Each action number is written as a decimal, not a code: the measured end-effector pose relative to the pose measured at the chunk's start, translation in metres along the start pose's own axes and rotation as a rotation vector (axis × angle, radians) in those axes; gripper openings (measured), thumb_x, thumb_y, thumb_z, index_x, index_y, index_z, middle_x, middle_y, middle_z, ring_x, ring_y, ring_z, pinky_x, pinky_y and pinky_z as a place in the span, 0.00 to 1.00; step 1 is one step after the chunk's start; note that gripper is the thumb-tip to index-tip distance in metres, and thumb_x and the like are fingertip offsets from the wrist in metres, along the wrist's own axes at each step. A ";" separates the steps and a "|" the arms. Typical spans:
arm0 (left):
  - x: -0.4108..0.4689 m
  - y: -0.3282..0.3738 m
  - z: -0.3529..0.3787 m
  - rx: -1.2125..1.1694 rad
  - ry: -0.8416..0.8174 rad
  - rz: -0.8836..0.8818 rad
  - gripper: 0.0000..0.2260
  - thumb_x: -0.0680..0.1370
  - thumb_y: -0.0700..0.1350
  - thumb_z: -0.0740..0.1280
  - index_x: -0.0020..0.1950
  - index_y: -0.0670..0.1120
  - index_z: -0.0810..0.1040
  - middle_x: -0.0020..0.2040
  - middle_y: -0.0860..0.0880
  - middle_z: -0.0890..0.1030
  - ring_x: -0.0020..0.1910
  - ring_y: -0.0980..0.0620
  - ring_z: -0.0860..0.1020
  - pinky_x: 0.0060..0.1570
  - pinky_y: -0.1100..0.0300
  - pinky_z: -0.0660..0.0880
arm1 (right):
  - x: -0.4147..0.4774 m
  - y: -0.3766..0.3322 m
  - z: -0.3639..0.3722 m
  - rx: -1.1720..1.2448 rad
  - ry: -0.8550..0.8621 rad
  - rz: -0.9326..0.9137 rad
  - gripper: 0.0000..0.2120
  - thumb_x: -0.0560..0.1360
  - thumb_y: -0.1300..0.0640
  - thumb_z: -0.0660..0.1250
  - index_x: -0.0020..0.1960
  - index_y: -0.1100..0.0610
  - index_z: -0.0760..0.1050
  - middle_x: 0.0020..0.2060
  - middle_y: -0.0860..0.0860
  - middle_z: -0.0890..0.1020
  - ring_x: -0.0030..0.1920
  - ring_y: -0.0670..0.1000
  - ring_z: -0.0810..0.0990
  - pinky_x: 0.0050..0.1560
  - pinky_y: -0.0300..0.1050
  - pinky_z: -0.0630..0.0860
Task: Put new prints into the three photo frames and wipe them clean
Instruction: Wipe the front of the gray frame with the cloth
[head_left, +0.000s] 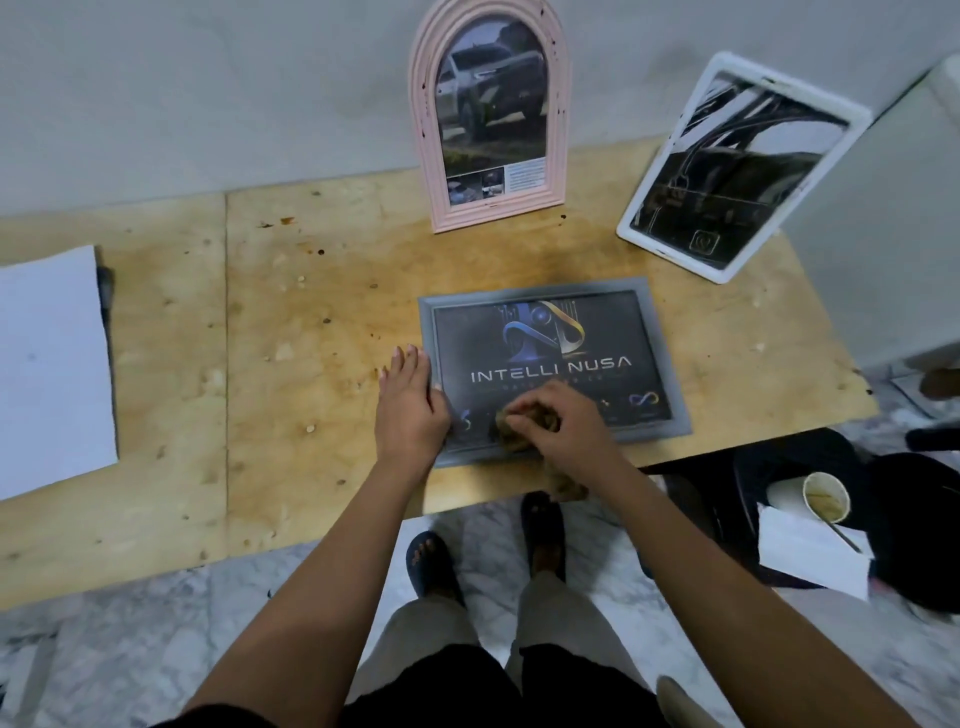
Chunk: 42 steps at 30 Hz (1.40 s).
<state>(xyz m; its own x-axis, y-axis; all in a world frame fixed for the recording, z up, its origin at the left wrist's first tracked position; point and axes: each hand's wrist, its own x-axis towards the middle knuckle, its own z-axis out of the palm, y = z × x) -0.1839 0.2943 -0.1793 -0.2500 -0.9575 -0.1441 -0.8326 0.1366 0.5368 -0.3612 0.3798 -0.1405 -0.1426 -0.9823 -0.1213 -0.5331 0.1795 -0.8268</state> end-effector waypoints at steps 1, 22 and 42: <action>0.001 -0.001 -0.001 -0.007 -0.011 0.008 0.23 0.80 0.43 0.55 0.75 0.41 0.59 0.76 0.45 0.56 0.76 0.48 0.49 0.73 0.56 0.40 | -0.004 -0.004 0.011 -0.027 -0.045 -0.016 0.05 0.71 0.59 0.72 0.48 0.56 0.81 0.41 0.49 0.76 0.40 0.40 0.73 0.43 0.26 0.66; 0.007 -0.011 -0.011 -0.001 -0.084 0.070 0.24 0.80 0.45 0.58 0.75 0.41 0.59 0.76 0.45 0.56 0.76 0.46 0.48 0.73 0.53 0.43 | -0.028 -0.015 0.075 -0.474 0.021 -0.185 0.16 0.70 0.58 0.55 0.51 0.53 0.78 0.45 0.49 0.79 0.45 0.51 0.71 0.38 0.49 0.73; 0.021 -0.015 -0.020 0.048 -0.147 0.037 0.22 0.78 0.47 0.62 0.71 0.44 0.67 0.74 0.44 0.62 0.76 0.45 0.50 0.73 0.51 0.42 | 0.006 -0.029 0.071 -1.033 -0.073 -0.512 0.16 0.66 0.59 0.53 0.43 0.52 0.79 0.40 0.50 0.78 0.40 0.55 0.75 0.37 0.46 0.70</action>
<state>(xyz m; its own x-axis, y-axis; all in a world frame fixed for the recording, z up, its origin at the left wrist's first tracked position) -0.1668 0.2670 -0.1739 -0.3479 -0.9043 -0.2472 -0.8431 0.1864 0.5045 -0.2879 0.3652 -0.1563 0.3184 -0.9472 0.0389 -0.9473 -0.3163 0.0511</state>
